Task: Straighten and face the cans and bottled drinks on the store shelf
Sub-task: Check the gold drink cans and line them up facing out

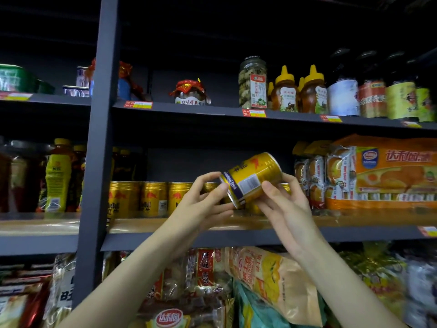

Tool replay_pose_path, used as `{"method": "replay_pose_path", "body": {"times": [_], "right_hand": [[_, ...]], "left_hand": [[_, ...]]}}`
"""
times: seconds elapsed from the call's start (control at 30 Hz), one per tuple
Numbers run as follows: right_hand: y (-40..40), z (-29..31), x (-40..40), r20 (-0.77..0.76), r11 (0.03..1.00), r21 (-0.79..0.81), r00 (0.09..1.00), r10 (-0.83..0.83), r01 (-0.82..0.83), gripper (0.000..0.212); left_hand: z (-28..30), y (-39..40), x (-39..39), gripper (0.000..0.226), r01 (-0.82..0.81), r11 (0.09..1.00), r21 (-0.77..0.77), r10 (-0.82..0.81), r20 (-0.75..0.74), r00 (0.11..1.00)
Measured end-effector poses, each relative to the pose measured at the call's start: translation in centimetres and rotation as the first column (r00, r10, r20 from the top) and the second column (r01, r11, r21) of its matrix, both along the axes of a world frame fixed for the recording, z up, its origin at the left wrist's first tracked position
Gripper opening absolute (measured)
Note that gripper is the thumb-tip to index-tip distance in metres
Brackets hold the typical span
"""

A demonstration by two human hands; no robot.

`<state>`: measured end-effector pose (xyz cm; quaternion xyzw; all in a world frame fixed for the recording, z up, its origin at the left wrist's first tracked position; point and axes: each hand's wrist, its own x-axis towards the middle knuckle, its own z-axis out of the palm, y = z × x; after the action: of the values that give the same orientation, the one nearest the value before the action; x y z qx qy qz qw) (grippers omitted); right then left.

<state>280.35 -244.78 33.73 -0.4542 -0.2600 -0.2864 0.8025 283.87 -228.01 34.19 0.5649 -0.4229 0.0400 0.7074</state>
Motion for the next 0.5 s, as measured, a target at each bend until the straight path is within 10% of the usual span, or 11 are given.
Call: {"method": "replay_pose_path", "body": {"times": [0.17, 0.37, 0.5], "right_hand": [[0.0, -0.2, -0.2, 0.025, 0.997, -0.073, 1.000, 0.005, -0.003, 0.050], [0.0, -0.4, -0.3, -0.171, 0.979, -0.072, 0.970, 0.174, -0.188, 0.048], [0.0, -0.3, -0.2, -0.208, 0.994, -0.035, 0.973, 0.097, -0.106, 0.058]], "left_hand": [[-0.1, -0.3, 0.6, 0.048, 0.050, 0.999, -0.015, -0.051, -0.118, 0.992], [-0.3, 0.1, 1.5, 0.059, -0.326, 0.945, -0.026, 0.298, 0.477, 0.827], [-0.4, 0.0, 1.7, 0.065, -0.270, 0.960, 0.081, 0.204, 0.460, 0.864]]}}
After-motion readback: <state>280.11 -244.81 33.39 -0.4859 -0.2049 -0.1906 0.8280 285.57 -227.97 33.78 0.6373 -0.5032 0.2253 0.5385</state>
